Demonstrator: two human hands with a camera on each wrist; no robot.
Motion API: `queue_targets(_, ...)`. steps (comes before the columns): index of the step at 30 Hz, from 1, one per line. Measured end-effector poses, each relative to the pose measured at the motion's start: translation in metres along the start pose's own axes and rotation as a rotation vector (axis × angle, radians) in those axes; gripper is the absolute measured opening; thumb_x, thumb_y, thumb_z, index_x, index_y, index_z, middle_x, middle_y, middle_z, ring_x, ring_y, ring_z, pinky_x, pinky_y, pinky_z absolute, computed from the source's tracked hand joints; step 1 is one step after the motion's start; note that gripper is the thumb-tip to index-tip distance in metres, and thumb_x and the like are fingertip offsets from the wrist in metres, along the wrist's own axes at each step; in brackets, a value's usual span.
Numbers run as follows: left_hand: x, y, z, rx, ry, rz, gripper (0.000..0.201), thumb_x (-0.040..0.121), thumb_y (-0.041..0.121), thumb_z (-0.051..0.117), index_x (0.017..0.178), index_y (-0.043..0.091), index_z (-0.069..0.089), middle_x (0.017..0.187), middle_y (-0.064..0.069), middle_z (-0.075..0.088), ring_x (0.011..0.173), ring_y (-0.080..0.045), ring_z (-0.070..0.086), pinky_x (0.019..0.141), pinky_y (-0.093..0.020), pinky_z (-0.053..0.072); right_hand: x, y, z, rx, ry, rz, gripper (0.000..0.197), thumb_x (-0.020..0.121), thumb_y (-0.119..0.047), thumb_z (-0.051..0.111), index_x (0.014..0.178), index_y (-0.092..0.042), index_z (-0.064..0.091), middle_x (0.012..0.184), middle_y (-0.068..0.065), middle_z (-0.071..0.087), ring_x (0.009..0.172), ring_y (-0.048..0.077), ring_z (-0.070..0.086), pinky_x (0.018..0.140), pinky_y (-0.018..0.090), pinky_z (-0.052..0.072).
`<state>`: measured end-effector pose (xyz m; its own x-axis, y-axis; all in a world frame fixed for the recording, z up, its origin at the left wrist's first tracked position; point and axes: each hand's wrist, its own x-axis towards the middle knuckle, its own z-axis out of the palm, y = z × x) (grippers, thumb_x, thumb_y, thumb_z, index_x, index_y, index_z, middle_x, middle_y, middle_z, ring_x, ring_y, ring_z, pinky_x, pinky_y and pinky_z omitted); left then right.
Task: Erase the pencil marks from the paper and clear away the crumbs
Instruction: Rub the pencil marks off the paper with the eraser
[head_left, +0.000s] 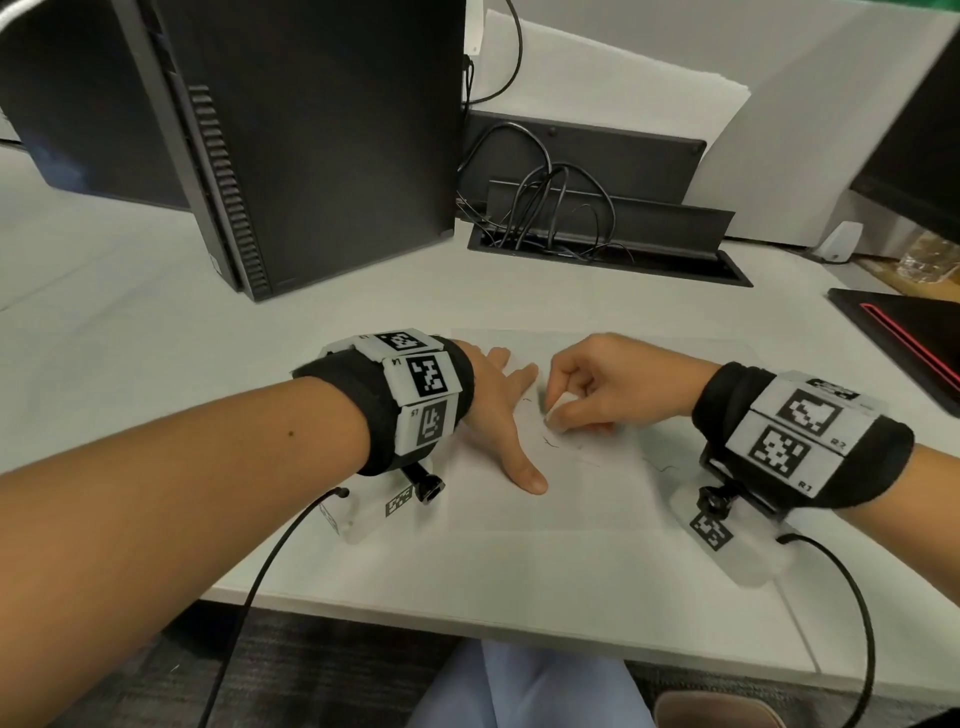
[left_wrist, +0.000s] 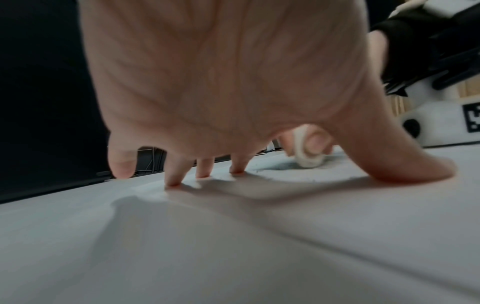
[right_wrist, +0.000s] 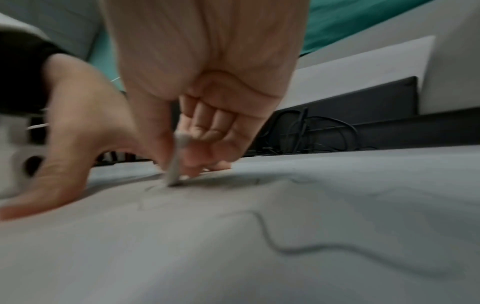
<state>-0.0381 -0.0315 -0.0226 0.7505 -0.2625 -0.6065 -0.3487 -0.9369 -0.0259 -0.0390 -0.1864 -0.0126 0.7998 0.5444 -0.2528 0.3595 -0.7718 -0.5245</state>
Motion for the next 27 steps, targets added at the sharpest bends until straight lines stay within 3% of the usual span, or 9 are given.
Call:
queue_targets(2,-0.001,0.001,0.0,0.006,0.004,-0.003,0.126,0.059,0.079,0.06,0.144,0.035,-0.022,0.155,-0.001,-0.025,0.145,-0.024,-0.015,0.116,-0.049,0.005,-0.001,0.0,-0.001,0.004,0.0,0.01,0.007,0.08,-0.016,0.071,0.078,-0.017,0.064,0.074,0.021,0.068,0.049,0.01,0.053,0.054,0.02,0.047)
queue_targets(5,-0.001,0.0,-0.001,0.003,-0.004,-0.005,0.126,0.059,0.079,0.06,0.144,0.035,-0.023,0.155,-0.001,-0.026,0.145,-0.025,-0.015,0.116,-0.049,0.005,-0.004,-0.003,0.004,0.064,-0.116,0.0,0.007,0.079,-0.012,0.071,0.082,-0.008,0.066,0.068,0.019,0.066,0.052,0.016,0.055,0.053,0.019,0.047)
queue_targets(9,-0.004,0.002,-0.001,0.018,0.011,-0.01,0.126,0.06,0.079,0.059,0.145,0.033,-0.022,0.155,-0.002,-0.023,0.146,-0.025,-0.01,0.116,-0.048,0.008,-0.004,0.003,-0.002,0.038,-0.023,0.044,0.007,0.079,-0.011,0.071,0.08,-0.009,0.065,0.061,0.007,0.065,0.047,0.012,0.054,0.054,0.021,0.046)
queue_targets(12,-0.003,0.002,-0.001,0.011,0.005,-0.014,0.126,0.06,0.079,0.06,0.145,0.034,-0.022,0.155,-0.001,-0.024,0.145,-0.024,-0.012,0.116,-0.047,0.006,-0.009,0.001,0.003,0.063,-0.119,0.029,0.007,0.08,-0.011,0.07,0.083,-0.007,0.066,0.063,0.008,0.064,0.049,0.013,0.054,0.053,0.019,0.048)
queue_targets(16,-0.006,0.003,-0.002,0.011,0.027,-0.005,0.126,0.062,0.077,0.061,0.147,0.029,-0.018,0.156,-0.002,-0.02,0.146,-0.022,-0.008,0.117,-0.046,0.01,-0.009,0.007,-0.004,-0.008,-0.02,0.064,0.005,0.081,-0.014,0.07,0.081,-0.012,0.065,0.067,0.012,0.067,0.049,0.011,0.055,0.055,0.019,0.048)
queue_targets(20,-0.007,0.003,-0.002,-0.01,0.066,0.065,0.122,0.066,0.069,0.065,0.15,0.023,-0.01,0.157,0.006,-0.012,0.145,-0.016,0.004,0.116,-0.042,0.02,-0.012,0.012,-0.005,0.048,-0.046,0.114,0.006,0.083,-0.013,0.068,0.082,-0.013,0.062,0.063,0.005,0.063,0.047,0.01,0.056,0.054,0.02,0.049)
queue_targets(24,-0.005,0.004,-0.002,-0.056,0.056,0.106,0.118,0.065,0.068,0.068,0.147,0.038,-0.012,0.155,0.006,-0.012,0.145,-0.019,0.005,0.116,-0.045,0.02,-0.013,0.014,-0.008,0.089,-0.036,0.13,0.008,0.083,-0.012,0.067,0.082,-0.013,0.06,0.066,0.006,0.063,0.046,0.009,0.056,0.054,0.019,0.049)
queue_targets(27,-0.002,0.007,0.0,-0.02,0.061,0.084,0.111,0.066,0.074,0.06,0.145,0.044,-0.013,0.155,0.003,-0.014,0.145,-0.023,0.003,0.115,-0.047,0.02,-0.015,0.007,-0.002,0.125,-0.146,0.074,0.006,0.082,-0.01,0.068,0.082,-0.011,0.062,0.068,0.01,0.063,0.053,0.015,0.057,0.055,0.02,0.05)
